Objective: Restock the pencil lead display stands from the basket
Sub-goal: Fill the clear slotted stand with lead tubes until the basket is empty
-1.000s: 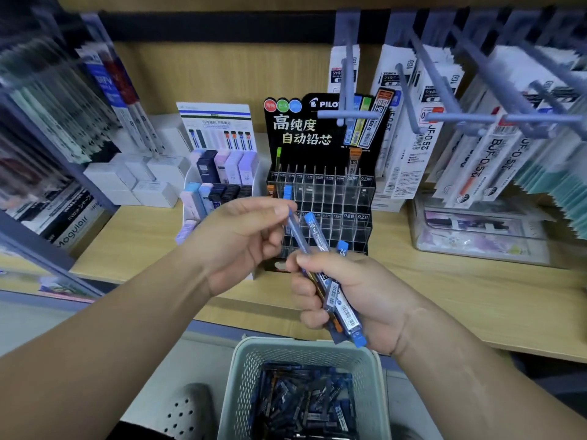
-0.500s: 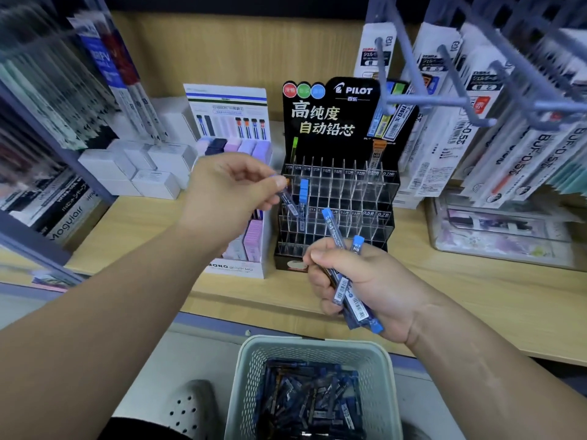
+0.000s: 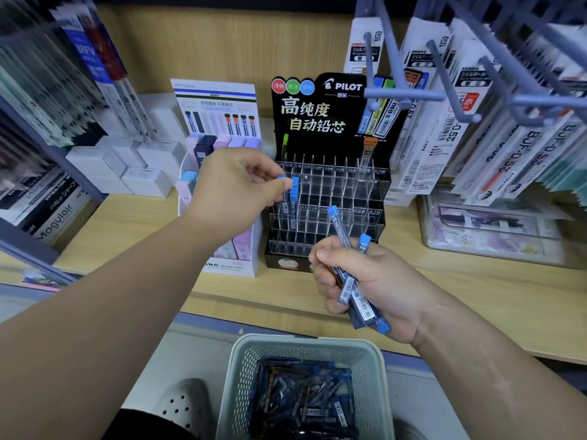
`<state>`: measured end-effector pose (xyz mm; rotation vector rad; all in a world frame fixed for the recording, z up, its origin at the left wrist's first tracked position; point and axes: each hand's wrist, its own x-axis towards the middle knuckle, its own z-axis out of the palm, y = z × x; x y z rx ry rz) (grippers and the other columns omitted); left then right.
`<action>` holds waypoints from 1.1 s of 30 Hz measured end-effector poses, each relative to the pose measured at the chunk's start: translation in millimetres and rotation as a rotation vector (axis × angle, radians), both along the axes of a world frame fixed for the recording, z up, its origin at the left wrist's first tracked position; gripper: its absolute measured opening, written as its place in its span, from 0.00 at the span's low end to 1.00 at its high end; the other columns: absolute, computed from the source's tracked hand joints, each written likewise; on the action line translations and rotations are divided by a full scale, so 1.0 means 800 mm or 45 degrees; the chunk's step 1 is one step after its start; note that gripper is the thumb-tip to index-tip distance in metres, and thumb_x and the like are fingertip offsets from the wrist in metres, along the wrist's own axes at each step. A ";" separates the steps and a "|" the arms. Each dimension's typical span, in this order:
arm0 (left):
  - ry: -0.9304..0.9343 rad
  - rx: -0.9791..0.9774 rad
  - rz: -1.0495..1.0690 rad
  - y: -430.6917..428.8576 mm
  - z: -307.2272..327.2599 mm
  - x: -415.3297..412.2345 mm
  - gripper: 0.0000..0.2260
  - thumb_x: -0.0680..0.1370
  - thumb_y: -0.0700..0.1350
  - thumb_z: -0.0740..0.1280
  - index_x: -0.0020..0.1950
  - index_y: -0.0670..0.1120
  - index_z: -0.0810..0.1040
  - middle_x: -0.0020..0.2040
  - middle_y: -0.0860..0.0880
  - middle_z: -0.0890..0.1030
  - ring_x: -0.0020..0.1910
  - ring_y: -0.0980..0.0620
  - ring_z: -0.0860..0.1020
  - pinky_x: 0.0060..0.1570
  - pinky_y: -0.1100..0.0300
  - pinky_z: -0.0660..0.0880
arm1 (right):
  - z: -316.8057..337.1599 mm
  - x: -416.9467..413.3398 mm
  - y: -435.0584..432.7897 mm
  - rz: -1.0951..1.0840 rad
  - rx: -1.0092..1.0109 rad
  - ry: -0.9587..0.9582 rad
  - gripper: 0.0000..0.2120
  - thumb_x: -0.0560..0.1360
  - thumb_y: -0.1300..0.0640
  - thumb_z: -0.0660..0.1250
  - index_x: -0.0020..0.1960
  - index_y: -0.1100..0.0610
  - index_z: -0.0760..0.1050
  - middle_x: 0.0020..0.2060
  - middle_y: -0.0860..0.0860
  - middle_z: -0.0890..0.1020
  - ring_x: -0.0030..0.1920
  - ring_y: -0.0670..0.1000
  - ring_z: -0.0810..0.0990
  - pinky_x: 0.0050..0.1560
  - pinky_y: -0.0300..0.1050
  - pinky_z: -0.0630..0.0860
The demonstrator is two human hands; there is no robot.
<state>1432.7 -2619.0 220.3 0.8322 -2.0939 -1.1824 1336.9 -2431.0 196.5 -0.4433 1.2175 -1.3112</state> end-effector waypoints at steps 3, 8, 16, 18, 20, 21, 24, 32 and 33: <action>-0.004 -0.010 -0.004 0.000 0.003 0.000 0.05 0.73 0.41 0.77 0.40 0.47 0.83 0.32 0.48 0.84 0.35 0.50 0.84 0.41 0.58 0.82 | 0.000 -0.001 0.002 0.002 -0.012 0.000 0.07 0.81 0.61 0.63 0.46 0.58 0.77 0.31 0.53 0.71 0.31 0.49 0.67 0.30 0.41 0.63; 0.005 -0.039 -0.009 0.002 -0.004 -0.004 0.05 0.73 0.41 0.77 0.40 0.49 0.83 0.32 0.48 0.84 0.36 0.48 0.85 0.46 0.48 0.83 | 0.000 0.000 0.004 0.009 -0.018 0.012 0.07 0.81 0.61 0.63 0.45 0.58 0.77 0.31 0.53 0.71 0.31 0.49 0.67 0.28 0.41 0.64; -0.009 -0.083 -0.032 0.004 -0.003 -0.005 0.05 0.73 0.42 0.77 0.39 0.50 0.83 0.33 0.47 0.84 0.37 0.46 0.85 0.47 0.46 0.83 | 0.000 -0.001 0.005 0.007 -0.015 0.022 0.08 0.81 0.61 0.63 0.45 0.58 0.77 0.31 0.53 0.71 0.30 0.49 0.67 0.29 0.41 0.64; -0.045 -0.073 -0.084 0.001 0.001 0.001 0.05 0.72 0.42 0.78 0.40 0.49 0.84 0.33 0.48 0.84 0.37 0.47 0.85 0.46 0.47 0.83 | 0.000 -0.002 0.005 0.006 -0.013 0.013 0.07 0.81 0.61 0.63 0.45 0.58 0.77 0.31 0.53 0.71 0.30 0.49 0.67 0.29 0.41 0.64; -0.088 -0.064 -0.149 -0.002 0.003 0.008 0.04 0.72 0.42 0.78 0.40 0.47 0.84 0.33 0.47 0.85 0.36 0.47 0.85 0.46 0.49 0.83 | 0.000 -0.001 0.005 0.012 -0.015 0.010 0.07 0.81 0.61 0.63 0.45 0.59 0.77 0.31 0.53 0.71 0.30 0.49 0.67 0.29 0.41 0.63; -0.109 -0.068 -0.183 -0.002 0.002 0.012 0.04 0.72 0.42 0.78 0.41 0.46 0.84 0.33 0.48 0.85 0.36 0.48 0.85 0.45 0.52 0.83 | 0.000 0.000 0.005 0.015 -0.016 0.012 0.07 0.81 0.61 0.63 0.45 0.58 0.77 0.31 0.53 0.71 0.30 0.49 0.67 0.29 0.41 0.63; -0.166 -0.211 -0.240 0.005 -0.009 0.016 0.05 0.71 0.43 0.79 0.40 0.44 0.85 0.33 0.53 0.83 0.33 0.54 0.82 0.39 0.68 0.76 | -0.001 0.002 0.004 0.019 -0.017 0.017 0.07 0.81 0.61 0.64 0.45 0.58 0.78 0.31 0.53 0.71 0.31 0.49 0.67 0.30 0.42 0.63; -0.250 -0.407 -0.238 0.003 -0.028 0.004 0.05 0.71 0.40 0.78 0.40 0.45 0.84 0.33 0.57 0.80 0.35 0.59 0.81 0.41 0.65 0.78 | -0.003 0.001 0.009 0.012 -0.005 0.020 0.08 0.81 0.60 0.64 0.44 0.57 0.79 0.31 0.53 0.71 0.30 0.49 0.68 0.30 0.42 0.64; -0.272 -0.432 -0.243 0.002 -0.026 0.003 0.04 0.71 0.40 0.78 0.41 0.44 0.84 0.33 0.57 0.80 0.35 0.61 0.80 0.41 0.66 0.78 | -0.004 0.001 0.010 0.011 -0.002 0.021 0.07 0.81 0.60 0.64 0.44 0.57 0.78 0.32 0.53 0.71 0.30 0.49 0.68 0.30 0.42 0.64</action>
